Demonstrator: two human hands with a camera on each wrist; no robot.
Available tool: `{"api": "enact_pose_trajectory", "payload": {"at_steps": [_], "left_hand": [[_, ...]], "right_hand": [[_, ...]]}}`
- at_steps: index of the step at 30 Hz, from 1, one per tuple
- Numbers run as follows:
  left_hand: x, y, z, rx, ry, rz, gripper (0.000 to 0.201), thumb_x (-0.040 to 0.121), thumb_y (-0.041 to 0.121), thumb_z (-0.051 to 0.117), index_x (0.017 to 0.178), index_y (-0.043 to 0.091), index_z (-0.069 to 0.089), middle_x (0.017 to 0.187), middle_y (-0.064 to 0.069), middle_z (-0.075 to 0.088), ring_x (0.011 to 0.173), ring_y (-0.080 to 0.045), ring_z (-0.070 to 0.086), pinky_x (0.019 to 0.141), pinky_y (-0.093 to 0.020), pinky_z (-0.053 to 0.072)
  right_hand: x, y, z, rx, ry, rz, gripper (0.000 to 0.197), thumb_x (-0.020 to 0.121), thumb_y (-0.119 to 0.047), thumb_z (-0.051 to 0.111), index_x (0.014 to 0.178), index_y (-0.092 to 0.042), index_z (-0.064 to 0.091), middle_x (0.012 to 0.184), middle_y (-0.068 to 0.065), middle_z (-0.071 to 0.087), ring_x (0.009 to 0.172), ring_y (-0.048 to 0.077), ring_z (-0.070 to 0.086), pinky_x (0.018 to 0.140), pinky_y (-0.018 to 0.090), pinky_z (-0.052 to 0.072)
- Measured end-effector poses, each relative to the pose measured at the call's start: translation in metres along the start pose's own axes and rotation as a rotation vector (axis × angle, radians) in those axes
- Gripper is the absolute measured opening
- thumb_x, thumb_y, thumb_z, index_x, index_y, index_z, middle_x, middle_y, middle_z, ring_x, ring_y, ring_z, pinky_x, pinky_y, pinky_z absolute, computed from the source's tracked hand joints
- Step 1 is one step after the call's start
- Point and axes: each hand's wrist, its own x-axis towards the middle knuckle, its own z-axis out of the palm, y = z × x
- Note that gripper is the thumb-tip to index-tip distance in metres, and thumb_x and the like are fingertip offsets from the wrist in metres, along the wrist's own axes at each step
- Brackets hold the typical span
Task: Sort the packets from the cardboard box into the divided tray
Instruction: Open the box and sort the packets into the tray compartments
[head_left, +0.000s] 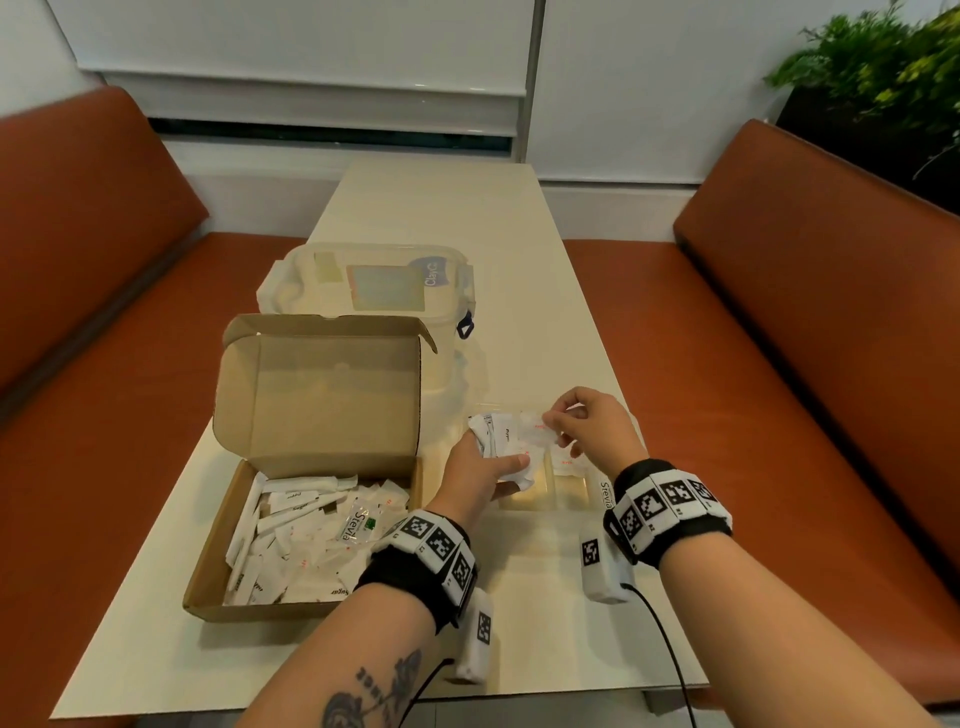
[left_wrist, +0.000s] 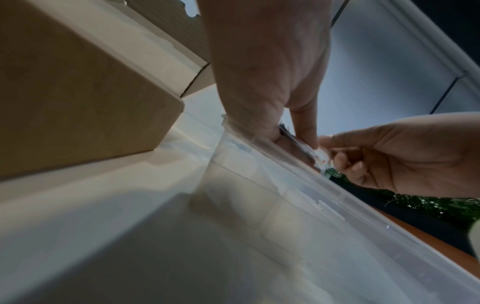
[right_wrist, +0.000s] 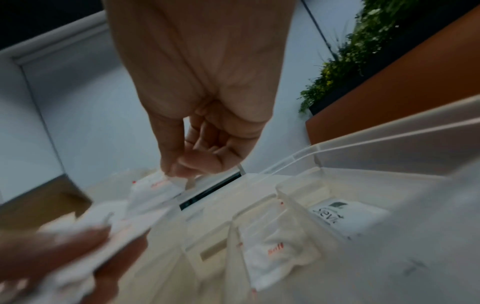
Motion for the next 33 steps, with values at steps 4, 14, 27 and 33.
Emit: {"api": "enact_pose_trajectory", "payload": {"at_steps": [4,14,27,33], "left_hand": [[0.002,-0.002,0.001,-0.036,0.054,0.020,0.045,0.083,-0.006,0.064,0.123,0.009,0.052,0.118,-0.015,0.061,0.106,-0.031,0.062,0.070,-0.036,0.059],[0.000,-0.003,0.000,0.054,-0.034,0.025,0.035,0.082,0.004,0.069,0.114,0.016,0.058,0.105,-0.009,0.070,0.089,-0.023,0.070,0.062,-0.030,0.056],[0.001,-0.004,0.007,-0.033,0.113,0.108,0.028,0.085,0.003,0.065,0.102,0.023,0.057,0.106,-0.010,0.068,0.085,-0.021,0.071,0.056,-0.025,0.056],[0.002,-0.005,0.006,-0.119,0.133,0.110,0.037,0.089,0.002,0.060,0.123,0.012,0.051,0.119,-0.017,0.062,0.100,-0.029,0.067,0.059,-0.024,0.056]], "right_hand": [[0.003,-0.006,-0.016,-0.063,-0.089,-0.029,0.010,0.079,-0.015,0.074,0.080,-0.010,0.066,0.055,-0.007,0.060,0.041,0.000,0.048,0.043,0.014,0.042],[0.008,-0.016,-0.006,-0.199,-0.276,-0.076,0.015,0.072,-0.004,0.078,0.076,-0.011,0.065,0.065,0.001,0.057,0.054,0.008,0.050,0.048,0.011,0.044],[0.000,0.001,0.000,0.148,-0.112,0.137,0.011,0.079,-0.008,0.073,0.080,-0.005,0.062,0.072,0.008,0.068,0.060,0.010,0.065,0.057,0.017,0.054],[0.019,-0.002,-0.022,-0.485,0.019,0.010,0.004,0.084,-0.012,0.068,0.085,-0.011,0.071,0.084,0.004,0.069,0.074,0.012,0.059,0.070,0.024,0.049]]}}
